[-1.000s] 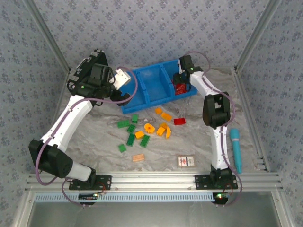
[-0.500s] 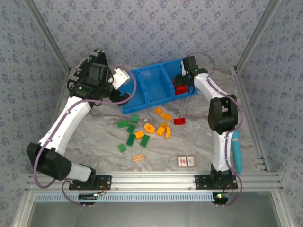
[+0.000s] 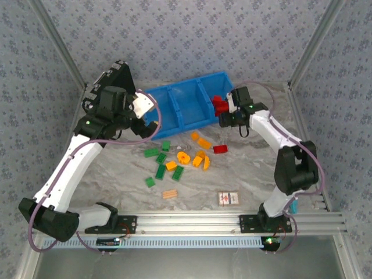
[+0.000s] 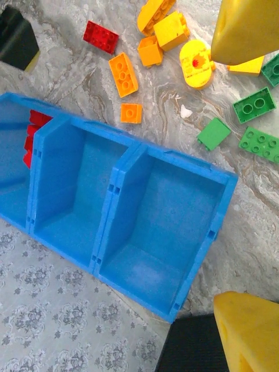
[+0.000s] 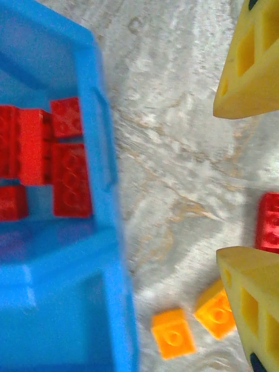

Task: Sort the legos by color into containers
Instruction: Pick up the lego from the center of the table.

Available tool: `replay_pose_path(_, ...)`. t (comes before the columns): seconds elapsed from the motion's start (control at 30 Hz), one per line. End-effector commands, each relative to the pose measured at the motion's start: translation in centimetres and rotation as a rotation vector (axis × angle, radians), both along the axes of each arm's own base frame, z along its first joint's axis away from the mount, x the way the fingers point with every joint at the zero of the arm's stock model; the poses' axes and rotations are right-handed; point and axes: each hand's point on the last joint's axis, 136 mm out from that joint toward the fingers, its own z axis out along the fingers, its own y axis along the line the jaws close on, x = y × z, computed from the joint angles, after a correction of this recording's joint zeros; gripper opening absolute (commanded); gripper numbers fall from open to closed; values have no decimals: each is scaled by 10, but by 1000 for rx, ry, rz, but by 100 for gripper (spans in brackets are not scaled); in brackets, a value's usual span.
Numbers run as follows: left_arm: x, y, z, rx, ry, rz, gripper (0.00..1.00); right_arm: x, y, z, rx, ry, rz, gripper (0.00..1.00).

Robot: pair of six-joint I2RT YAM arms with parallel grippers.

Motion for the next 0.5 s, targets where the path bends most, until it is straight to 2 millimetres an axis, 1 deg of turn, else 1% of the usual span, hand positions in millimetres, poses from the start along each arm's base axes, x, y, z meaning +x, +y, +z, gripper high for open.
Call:
replay_pose_path(0.0,-11,-5,7,-20,-22,-43,100,-28,12,15,-27,-5,183,62)
replay_pose_path(0.1,-16,-4,5,-13,-28,-55,100,-48,34,25,-43,-50,437,62)
replay_pose_path(0.17,-15,-3,8,-13,-66,-61,100,-70,53,28,-14,-62,675,65)
replay_pose_path(0.2,-16,-2,6,-3,-75,-62,100,-75,59,29,-22,-85,741,66)
replay_pose_path(0.23,-17,0,5,7,-80,-61,100,-76,61,29,-38,-106,778,67)
replay_pose_path(0.33,-19,4,3,25,-93,-56,100,-80,62,21,-132,-118,885,71)
replay_pose_path(0.37,-20,5,3,29,-100,-56,100,-85,62,16,-153,-103,938,72)
replay_pose_path(0.47,-24,12,5,49,-127,-49,100,-91,57,0,-258,-115,1067,73)
